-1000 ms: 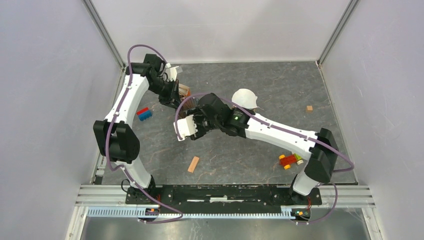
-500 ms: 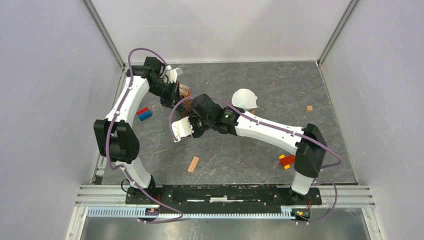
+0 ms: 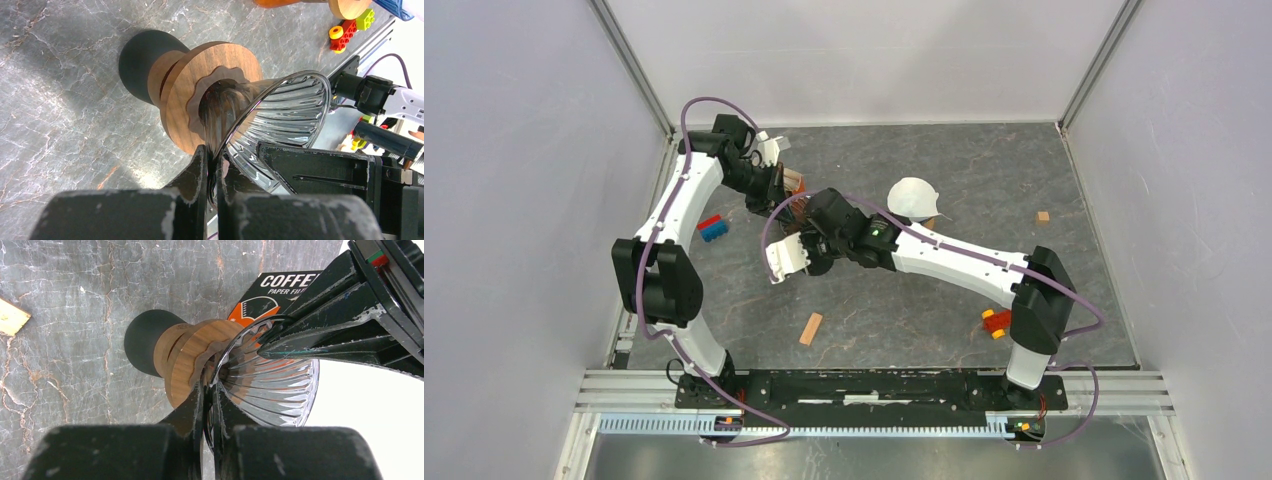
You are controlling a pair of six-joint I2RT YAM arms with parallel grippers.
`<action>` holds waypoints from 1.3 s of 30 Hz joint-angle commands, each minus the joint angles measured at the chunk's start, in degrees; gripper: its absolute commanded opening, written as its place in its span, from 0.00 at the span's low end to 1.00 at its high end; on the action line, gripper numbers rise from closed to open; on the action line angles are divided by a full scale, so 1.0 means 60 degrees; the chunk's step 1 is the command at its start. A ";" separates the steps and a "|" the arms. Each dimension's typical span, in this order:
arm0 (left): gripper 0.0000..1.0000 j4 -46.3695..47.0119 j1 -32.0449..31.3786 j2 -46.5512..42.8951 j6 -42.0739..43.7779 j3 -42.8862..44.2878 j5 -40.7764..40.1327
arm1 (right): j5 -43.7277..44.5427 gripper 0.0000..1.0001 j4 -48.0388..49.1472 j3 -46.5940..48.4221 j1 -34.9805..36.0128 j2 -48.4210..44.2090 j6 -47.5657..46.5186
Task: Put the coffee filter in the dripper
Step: Place the coffee dripper in the dripper holder.
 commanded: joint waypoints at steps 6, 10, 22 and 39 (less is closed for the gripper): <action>0.02 -0.0171 -0.0052 0.0001 0.0339 0.0574 -0.1227 | -0.0320 0.00 0.0505 -0.0546 -0.0190 -0.0095 0.0312; 0.02 -0.0190 -0.0095 0.0023 0.0411 0.0572 -0.1342 | -0.0423 0.00 0.0533 -0.0654 -0.0212 -0.0044 0.0342; 0.02 0.0247 -0.0097 -0.0017 0.0498 -0.0479 -0.1331 | -0.0863 0.00 0.0105 -0.0510 -0.0425 0.0219 0.0446; 0.02 0.0534 -0.0140 0.0106 0.0586 -0.1017 -0.1391 | -0.1232 0.00 -0.0071 -0.0444 -0.0677 0.0658 0.0608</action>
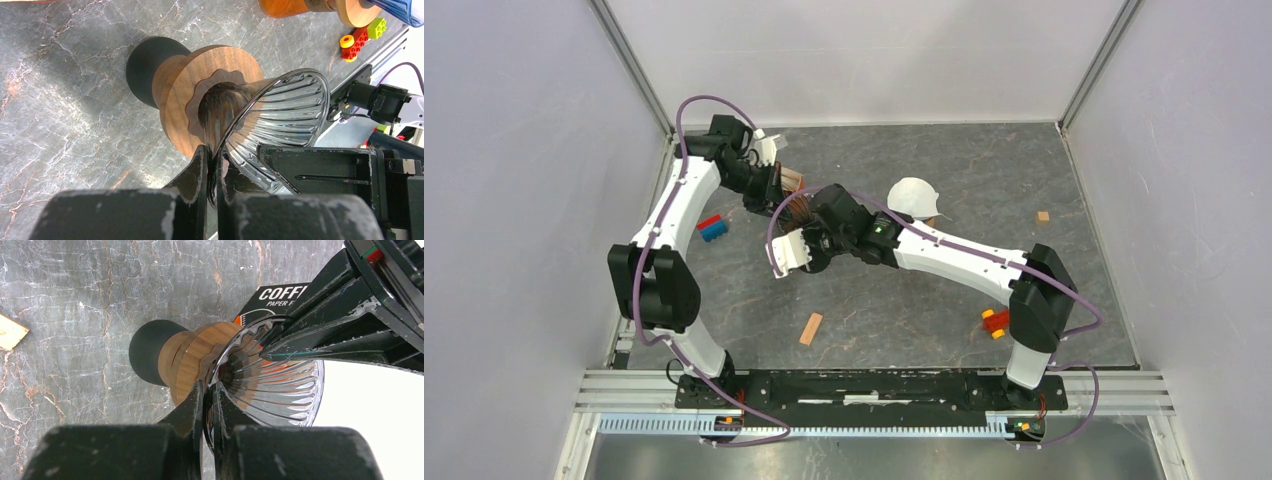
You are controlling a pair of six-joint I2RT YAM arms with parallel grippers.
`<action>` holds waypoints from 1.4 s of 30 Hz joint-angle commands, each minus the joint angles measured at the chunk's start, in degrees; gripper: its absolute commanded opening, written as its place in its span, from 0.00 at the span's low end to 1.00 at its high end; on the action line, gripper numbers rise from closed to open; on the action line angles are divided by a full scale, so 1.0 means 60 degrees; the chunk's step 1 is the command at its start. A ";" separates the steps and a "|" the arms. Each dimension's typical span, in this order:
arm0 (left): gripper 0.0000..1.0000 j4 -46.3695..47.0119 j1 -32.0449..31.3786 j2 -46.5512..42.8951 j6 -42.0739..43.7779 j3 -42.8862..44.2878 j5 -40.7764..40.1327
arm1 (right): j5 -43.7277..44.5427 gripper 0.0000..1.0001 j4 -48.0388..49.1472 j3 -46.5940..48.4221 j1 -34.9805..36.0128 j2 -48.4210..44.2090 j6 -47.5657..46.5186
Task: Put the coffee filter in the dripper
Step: Place the coffee dripper in the dripper holder.
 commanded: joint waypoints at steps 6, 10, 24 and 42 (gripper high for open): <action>0.02 0.0064 -0.0146 0.0520 0.0672 -0.0809 -0.1002 | -0.0689 0.00 -0.1005 0.0159 -0.0498 0.0870 0.0585; 0.02 0.0081 -0.0159 0.0558 0.0730 -0.0864 -0.0995 | -0.0810 0.00 -0.1069 0.0167 -0.0594 0.0980 0.0586; 0.02 0.0131 -0.0232 0.0674 0.0798 -0.0948 -0.1033 | -0.0998 0.00 -0.0965 -0.0195 -0.0863 0.1117 0.0592; 0.12 -0.0069 -0.0291 0.0278 0.0832 -0.0294 -0.1244 | -0.0709 0.22 -0.1124 0.0218 -0.0903 0.0814 0.0814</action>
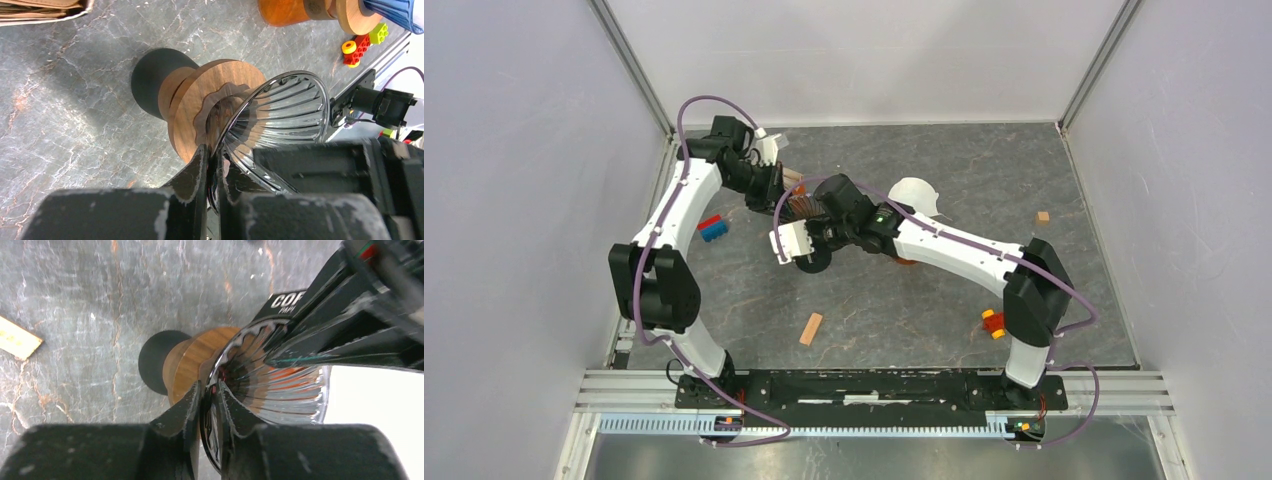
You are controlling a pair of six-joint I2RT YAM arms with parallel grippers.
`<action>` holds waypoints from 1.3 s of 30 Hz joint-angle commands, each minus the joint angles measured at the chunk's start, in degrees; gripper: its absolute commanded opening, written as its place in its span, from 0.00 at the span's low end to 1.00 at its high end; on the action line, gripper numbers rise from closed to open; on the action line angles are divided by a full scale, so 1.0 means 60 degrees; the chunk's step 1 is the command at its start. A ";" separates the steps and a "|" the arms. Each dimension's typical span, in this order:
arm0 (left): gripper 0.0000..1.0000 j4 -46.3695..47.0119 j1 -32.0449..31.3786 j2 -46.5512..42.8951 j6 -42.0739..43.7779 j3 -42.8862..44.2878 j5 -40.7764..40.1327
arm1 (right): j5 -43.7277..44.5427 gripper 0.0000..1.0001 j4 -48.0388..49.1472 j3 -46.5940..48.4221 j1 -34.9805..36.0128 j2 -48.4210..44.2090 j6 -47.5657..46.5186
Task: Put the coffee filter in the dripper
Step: Place the coffee dripper in the dripper holder.
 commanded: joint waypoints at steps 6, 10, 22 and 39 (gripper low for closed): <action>0.19 -0.0902 -0.0342 0.0299 0.0859 0.0310 -0.1398 | 0.0647 0.30 -0.1161 0.0084 -0.0364 0.0350 0.0503; 0.27 -0.0973 -0.0342 0.0271 0.0847 0.0379 -0.1437 | 0.0690 0.35 -0.1224 0.0155 -0.0374 0.0263 0.0563; 0.41 -0.1349 -0.0342 0.0200 0.0921 0.1082 -0.1574 | 0.0716 0.50 -0.1610 0.0719 -0.0320 0.0090 0.0708; 0.67 -0.0277 -0.0096 -0.0666 0.0701 0.2082 -0.1520 | 0.0629 0.67 -0.1682 0.1286 -0.0188 -0.0868 0.1296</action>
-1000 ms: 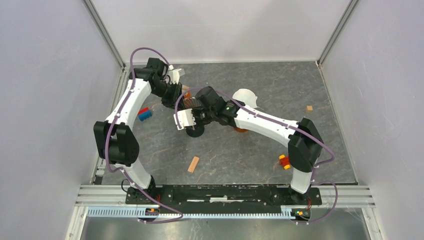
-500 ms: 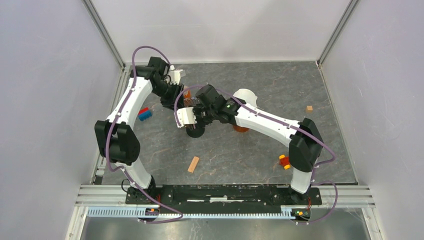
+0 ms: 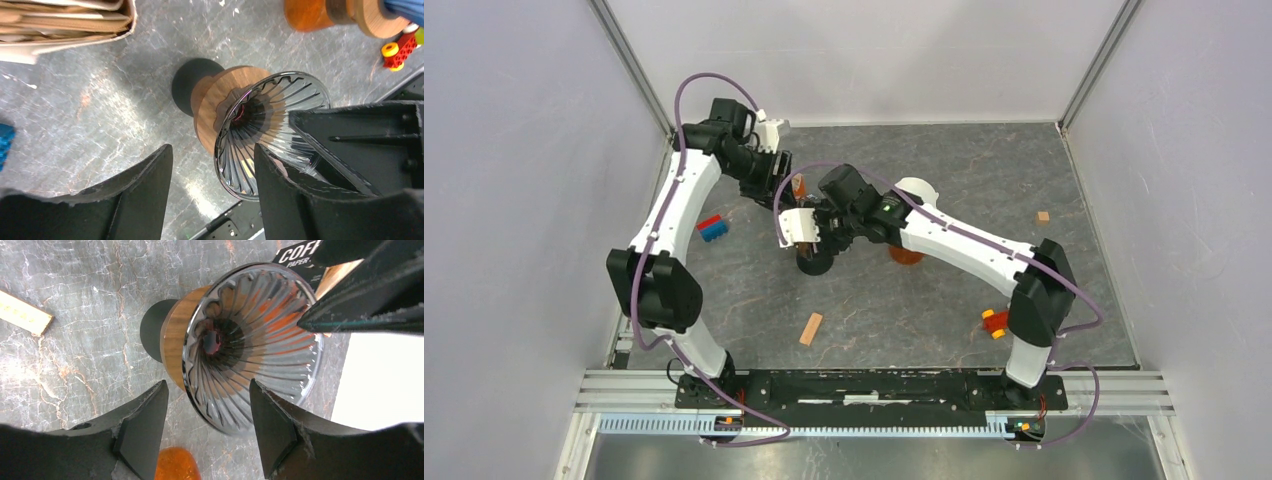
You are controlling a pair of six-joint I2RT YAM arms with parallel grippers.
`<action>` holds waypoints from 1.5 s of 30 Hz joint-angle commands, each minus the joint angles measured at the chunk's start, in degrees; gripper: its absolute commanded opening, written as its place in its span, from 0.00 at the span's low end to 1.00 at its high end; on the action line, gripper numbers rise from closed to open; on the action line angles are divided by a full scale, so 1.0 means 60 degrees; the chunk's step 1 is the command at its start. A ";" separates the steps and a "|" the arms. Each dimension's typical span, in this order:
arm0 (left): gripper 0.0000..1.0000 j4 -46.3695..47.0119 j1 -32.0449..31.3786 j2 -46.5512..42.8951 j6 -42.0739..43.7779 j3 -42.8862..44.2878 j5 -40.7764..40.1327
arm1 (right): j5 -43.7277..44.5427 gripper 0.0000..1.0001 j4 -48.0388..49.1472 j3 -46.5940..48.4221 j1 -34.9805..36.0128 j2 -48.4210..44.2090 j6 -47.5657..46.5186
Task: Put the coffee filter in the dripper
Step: Place the coffee dripper in the dripper holder.
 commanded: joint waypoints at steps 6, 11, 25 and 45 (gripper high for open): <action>0.66 0.1470 0.0956 -0.0729 -0.0166 0.0804 -0.0270 | -0.0104 0.67 0.0301 -0.0240 0.0020 -0.2064 0.0703; 0.60 0.1885 0.0998 0.0245 0.0428 0.1281 -0.1592 | -0.0333 0.67 0.0307 -0.0806 0.0021 -0.2893 0.0781; 0.58 0.0963 0.0733 0.2970 0.1887 0.3706 -0.1445 | -0.1008 0.67 0.0161 -0.2582 -0.0462 -0.4180 0.0472; 0.46 0.0558 0.0439 0.3861 0.2185 0.3659 -0.3060 | -0.1967 0.66 0.0038 -0.3059 -0.1255 -0.4468 0.0372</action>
